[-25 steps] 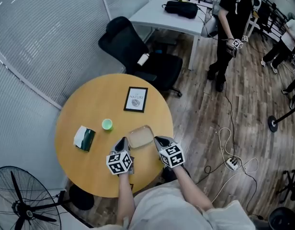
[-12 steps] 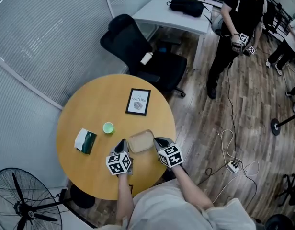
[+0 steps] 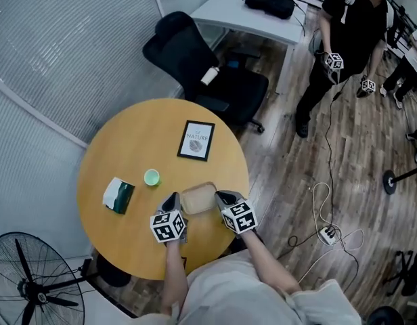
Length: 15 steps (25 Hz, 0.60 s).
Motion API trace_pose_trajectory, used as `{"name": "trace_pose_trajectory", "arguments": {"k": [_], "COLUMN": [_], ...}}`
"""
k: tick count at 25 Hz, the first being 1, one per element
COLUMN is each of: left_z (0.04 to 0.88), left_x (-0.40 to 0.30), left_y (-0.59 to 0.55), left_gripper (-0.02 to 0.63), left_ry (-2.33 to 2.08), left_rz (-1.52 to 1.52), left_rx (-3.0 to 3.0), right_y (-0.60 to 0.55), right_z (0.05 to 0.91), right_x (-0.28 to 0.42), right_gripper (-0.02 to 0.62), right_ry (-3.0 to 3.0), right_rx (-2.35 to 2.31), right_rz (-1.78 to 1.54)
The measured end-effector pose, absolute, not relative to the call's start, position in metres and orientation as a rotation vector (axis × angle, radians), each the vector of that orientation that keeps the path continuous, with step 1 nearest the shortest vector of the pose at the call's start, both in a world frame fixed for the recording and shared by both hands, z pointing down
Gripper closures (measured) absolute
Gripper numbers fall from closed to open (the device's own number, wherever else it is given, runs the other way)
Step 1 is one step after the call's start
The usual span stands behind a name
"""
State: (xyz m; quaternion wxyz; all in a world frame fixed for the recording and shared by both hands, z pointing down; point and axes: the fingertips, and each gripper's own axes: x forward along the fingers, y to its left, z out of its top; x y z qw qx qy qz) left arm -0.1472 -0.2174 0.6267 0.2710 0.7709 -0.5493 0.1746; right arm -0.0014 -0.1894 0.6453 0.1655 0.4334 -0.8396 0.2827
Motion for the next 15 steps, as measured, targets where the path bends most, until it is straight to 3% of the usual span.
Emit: {"name": "trace_pose_trajectory", "arguments": {"k": [15], "left_z": [0.672], "left_x": [-0.159], "left_y": [-0.200], "left_gripper": [0.601], "left_ry": [-1.467], "left_rz": [0.501], "left_rx": [1.943], "right_y": [-0.184], "right_z": [0.690], "right_x": [-0.005], "right_gripper": [0.598], "right_ry": [-2.292], "right_rx": [1.166], "right_rz": [0.894]}}
